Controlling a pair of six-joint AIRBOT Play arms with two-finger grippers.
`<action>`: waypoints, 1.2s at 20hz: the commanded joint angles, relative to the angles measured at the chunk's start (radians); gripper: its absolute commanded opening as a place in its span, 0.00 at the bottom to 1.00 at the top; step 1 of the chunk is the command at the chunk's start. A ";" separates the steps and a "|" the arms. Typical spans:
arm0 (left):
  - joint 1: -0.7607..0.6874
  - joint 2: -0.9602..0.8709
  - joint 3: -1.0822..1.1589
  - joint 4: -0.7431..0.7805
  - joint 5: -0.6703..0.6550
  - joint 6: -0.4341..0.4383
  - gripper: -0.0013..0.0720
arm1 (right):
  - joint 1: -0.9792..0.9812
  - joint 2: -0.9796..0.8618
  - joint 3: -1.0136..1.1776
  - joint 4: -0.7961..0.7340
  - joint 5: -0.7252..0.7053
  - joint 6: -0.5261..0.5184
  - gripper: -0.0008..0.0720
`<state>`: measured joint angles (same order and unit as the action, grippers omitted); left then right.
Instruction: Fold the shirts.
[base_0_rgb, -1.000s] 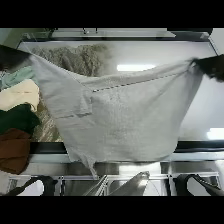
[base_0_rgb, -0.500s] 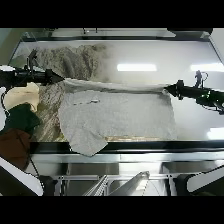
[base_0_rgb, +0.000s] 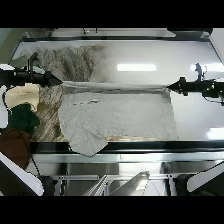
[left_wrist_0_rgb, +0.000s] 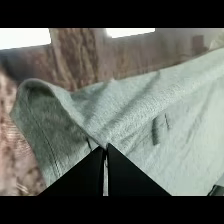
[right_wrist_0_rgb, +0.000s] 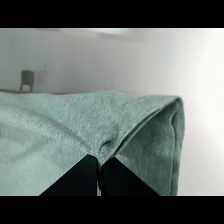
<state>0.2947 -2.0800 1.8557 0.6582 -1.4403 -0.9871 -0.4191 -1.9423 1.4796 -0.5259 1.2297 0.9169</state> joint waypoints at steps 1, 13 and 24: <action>-0.011 0.001 -0.008 0.082 -0.114 -0.053 0.04 | -0.005 -0.003 0.011 -0.160 0.093 0.041 0.03; -0.014 0.064 -0.279 0.083 0.002 0.018 0.04 | 0.003 -0.003 -0.001 -0.264 0.096 0.067 0.39; 0.093 0.206 -0.225 0.084 -0.325 -0.200 0.75 | -0.150 0.323 -0.063 -0.366 0.280 0.161 0.50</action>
<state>0.3466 -1.9591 1.7294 0.7414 -1.7092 -1.1469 -0.5095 -1.7351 1.4864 -0.8551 1.4399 1.0485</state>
